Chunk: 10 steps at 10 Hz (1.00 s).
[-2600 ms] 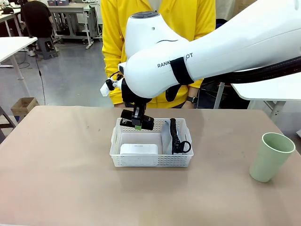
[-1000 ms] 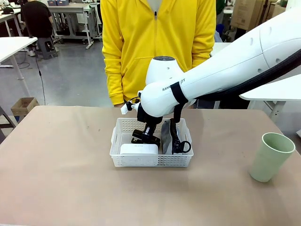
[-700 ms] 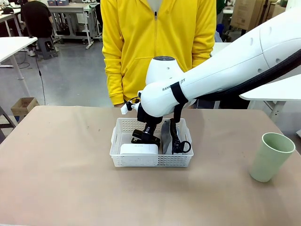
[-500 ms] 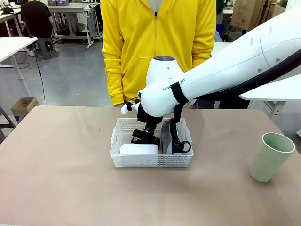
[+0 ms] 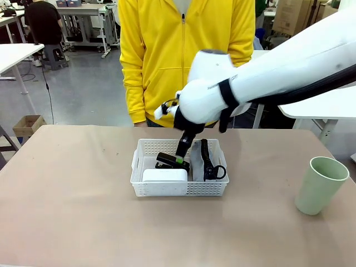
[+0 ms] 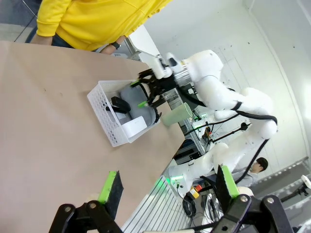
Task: Efficiently arrange items inside the basket to fit them all.
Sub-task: Pick up the Stapler and place it inside the Organizing basket.
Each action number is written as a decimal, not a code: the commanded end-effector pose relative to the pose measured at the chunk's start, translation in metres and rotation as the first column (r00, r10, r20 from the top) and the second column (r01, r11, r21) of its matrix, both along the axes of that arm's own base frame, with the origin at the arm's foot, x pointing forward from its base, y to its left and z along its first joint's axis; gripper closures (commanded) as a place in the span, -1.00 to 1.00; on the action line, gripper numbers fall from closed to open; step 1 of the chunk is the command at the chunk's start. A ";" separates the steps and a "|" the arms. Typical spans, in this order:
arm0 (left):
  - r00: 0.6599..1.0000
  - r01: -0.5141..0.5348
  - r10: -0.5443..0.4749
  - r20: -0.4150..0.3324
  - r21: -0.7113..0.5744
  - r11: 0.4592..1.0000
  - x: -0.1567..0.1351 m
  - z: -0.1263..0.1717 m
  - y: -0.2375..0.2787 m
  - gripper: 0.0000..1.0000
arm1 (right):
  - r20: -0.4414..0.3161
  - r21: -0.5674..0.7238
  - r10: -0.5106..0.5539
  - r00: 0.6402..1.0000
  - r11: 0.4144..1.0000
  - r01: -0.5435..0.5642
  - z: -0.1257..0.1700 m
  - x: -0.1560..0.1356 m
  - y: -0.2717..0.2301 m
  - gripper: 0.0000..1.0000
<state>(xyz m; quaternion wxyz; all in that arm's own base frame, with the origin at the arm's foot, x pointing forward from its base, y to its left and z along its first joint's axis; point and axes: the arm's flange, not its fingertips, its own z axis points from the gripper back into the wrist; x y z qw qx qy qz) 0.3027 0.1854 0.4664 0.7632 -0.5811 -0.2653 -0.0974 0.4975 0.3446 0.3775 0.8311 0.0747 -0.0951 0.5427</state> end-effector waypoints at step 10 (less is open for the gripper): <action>1.000 -0.006 0.006 0.007 -0.023 1.000 -0.001 0.004 -0.002 -1.00 | -0.523 0.706 -0.300 0.798 0.373 0.602 0.005 -0.124 -0.424 -1.00</action>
